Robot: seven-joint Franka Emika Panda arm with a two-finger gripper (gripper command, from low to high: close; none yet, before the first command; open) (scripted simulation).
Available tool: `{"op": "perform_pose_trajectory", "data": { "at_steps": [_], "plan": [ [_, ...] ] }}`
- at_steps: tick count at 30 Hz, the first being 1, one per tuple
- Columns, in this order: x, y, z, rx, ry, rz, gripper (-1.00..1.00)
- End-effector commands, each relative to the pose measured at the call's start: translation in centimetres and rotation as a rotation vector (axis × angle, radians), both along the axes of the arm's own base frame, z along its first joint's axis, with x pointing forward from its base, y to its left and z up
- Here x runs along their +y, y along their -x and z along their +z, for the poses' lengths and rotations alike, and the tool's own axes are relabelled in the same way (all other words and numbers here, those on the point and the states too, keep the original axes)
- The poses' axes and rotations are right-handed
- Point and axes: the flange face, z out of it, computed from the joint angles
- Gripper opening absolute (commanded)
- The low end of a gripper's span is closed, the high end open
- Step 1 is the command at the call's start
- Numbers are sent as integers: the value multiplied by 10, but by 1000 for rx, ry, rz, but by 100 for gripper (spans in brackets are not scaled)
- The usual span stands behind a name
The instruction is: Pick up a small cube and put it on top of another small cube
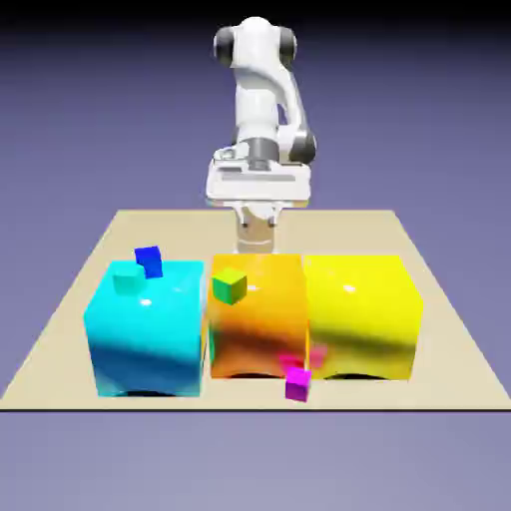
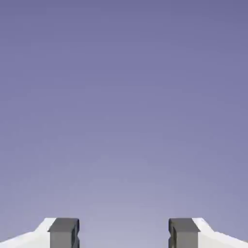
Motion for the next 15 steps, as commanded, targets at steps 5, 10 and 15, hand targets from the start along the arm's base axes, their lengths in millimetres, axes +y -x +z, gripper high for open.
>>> {"op": "perform_pose_trajectory", "data": {
  "at_steps": [5, 10, 15],
  "plan": [
    [4, -45, -30, 207, -69, -43, 0],
    [12, -84, -68, 414, -123, -88, 0],
    [22, -117, -114, 620, -160, -137, 0]
  ]
}}
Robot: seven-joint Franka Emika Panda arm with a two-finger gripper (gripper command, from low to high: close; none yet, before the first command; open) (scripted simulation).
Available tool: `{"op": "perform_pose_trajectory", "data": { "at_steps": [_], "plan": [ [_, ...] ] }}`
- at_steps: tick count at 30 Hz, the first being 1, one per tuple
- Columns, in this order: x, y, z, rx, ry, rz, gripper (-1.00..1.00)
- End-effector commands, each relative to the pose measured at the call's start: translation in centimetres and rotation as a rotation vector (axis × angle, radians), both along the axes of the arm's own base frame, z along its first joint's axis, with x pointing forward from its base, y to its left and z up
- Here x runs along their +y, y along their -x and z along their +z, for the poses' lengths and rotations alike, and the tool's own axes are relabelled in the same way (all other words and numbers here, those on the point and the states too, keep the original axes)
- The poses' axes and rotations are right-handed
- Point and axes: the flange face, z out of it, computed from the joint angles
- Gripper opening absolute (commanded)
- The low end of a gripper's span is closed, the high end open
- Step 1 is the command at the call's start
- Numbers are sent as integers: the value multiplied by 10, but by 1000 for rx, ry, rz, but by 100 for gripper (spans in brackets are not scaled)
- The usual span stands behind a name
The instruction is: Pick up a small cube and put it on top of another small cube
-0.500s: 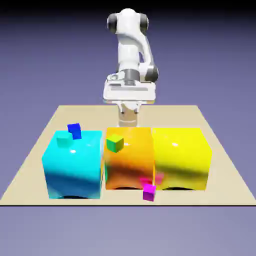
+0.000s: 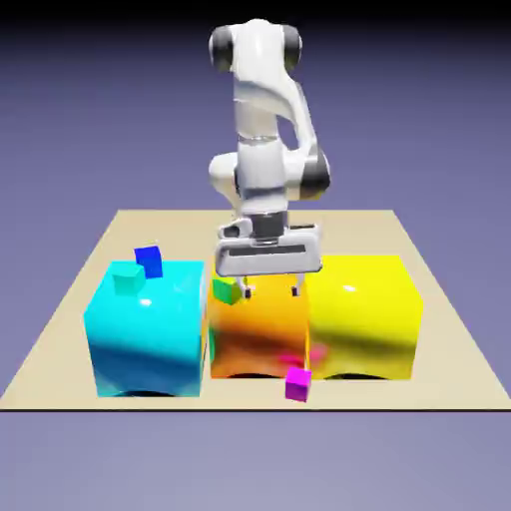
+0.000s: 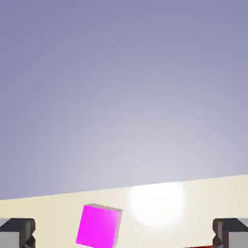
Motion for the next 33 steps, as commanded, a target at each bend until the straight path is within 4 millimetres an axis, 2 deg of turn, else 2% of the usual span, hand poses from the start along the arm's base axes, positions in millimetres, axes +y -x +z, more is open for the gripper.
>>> {"op": "perform_pose_trajectory", "data": {
  "at_steps": [1, 8, 15, 17, 22, 26, 33],
  "plan": [
    [2, -6, -10, 41, -6, -10, 0],
    [21, -37, -83, 328, -27, -66, 0],
    [44, -51, -162, 607, -17, -115, 0],
    [45, -51, -163, 610, -17, -115, 0],
    [40, -40, -197, 653, 21, -124, 0],
    [40, -33, -217, 670, 33, -123, 0],
    [46, -27, -232, 655, 18, -117, 0]
  ]
}}
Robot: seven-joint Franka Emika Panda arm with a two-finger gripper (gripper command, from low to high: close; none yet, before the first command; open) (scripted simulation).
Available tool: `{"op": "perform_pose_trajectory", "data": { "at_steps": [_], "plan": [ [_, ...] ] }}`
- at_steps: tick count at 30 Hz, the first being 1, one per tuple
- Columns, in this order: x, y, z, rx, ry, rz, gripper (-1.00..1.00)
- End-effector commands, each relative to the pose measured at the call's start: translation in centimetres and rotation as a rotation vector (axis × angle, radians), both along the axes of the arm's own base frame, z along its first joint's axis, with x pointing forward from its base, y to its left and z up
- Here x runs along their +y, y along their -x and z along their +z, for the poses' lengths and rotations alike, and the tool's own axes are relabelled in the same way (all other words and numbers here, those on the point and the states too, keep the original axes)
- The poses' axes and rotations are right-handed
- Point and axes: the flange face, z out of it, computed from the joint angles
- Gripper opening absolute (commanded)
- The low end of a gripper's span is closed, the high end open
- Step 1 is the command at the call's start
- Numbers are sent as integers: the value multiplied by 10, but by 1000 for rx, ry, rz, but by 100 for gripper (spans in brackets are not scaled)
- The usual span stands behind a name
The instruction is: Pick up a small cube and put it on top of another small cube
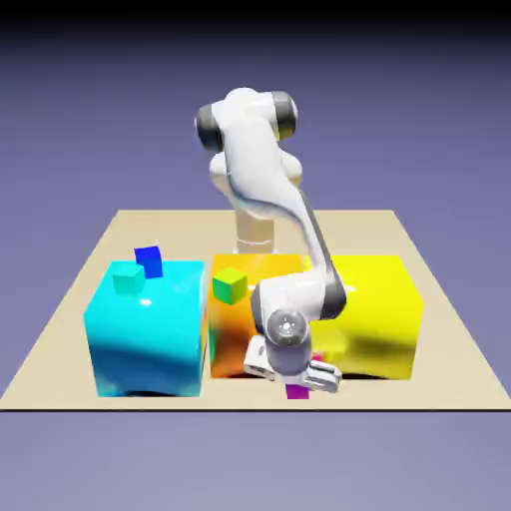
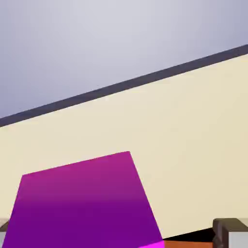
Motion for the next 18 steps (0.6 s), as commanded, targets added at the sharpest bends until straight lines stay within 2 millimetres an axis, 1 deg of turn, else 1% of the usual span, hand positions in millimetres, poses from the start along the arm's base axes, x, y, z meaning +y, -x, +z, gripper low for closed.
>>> {"op": "perform_pose_trajectory", "data": {
  "at_steps": [1, 5, 6, 12, 15, 18],
  "plan": [
    [1, 0, 0, -7, -5, -1, 0],
    [6, -2, 5, -47, -30, -8, 0],
    [6, -2, 5, -47, -30, -8, -100],
    [0, 0, 0, 2, 1, 0, -100],
    [-3, -2, 4, 15, 12, 1, -100],
    [-6, -5, 13, 17, 16, -1, -100]
  ]
}}
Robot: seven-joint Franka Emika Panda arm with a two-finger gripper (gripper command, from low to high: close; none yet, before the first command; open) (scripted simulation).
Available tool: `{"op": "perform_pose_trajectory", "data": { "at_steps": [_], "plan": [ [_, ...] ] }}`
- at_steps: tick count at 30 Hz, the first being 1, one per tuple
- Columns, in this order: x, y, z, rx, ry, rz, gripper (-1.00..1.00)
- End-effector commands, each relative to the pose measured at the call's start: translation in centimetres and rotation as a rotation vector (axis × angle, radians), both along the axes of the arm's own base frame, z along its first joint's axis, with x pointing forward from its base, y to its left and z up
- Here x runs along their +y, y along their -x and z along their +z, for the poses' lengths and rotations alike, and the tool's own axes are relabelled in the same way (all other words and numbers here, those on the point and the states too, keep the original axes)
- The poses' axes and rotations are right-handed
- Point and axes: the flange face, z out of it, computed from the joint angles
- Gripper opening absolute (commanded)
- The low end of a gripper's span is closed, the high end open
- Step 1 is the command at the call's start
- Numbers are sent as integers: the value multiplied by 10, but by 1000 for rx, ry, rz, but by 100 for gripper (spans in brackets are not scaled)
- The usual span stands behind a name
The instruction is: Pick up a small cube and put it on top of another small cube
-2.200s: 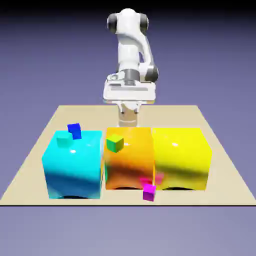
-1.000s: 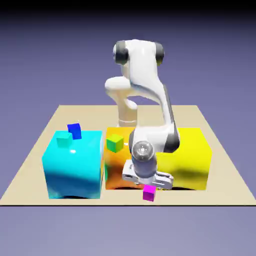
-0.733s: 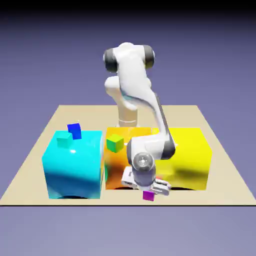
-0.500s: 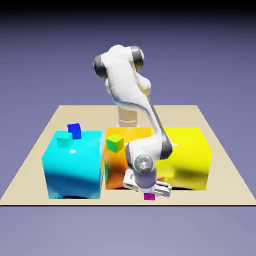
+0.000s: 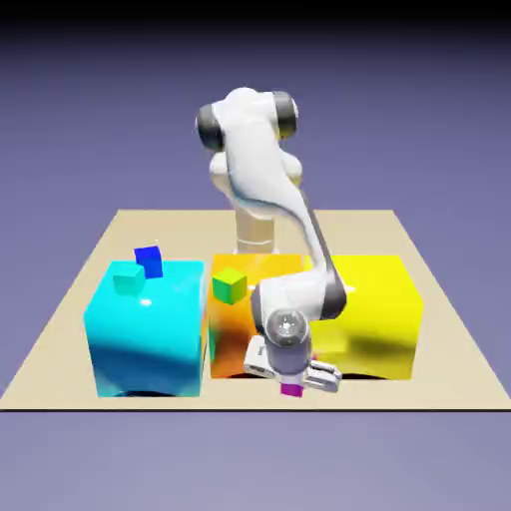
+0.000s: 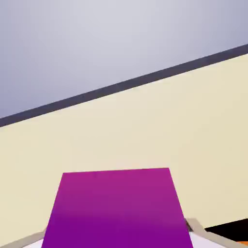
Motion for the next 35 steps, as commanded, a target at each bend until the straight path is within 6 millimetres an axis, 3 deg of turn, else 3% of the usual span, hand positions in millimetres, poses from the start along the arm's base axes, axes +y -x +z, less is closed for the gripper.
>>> {"op": "perform_pose_trajectory", "data": {
  "at_steps": [1, 11, 18, 25, 26, 31, 32, 33, 35],
  "plan": [
    [-1, -1, 4, -2, 2, 1, -100],
    [4, -19, 57, -64, -43, -6, -100],
    [-66, -12, 194, -64, -79, 26, -100],
    [-140, 37, 323, -63, -44, 32, -100],
    [-140, 37, 323, -63, -44, 32, -100],
    [-134, 58, 262, -63, -44, 32, -100],
    [-134, 59, 259, -63, -44, 32, -100],
    [-134, 59, 259, -63, -44, 32, 100],
    [-135, 54, 270, -63, -44, 32, 100]
  ]
}}
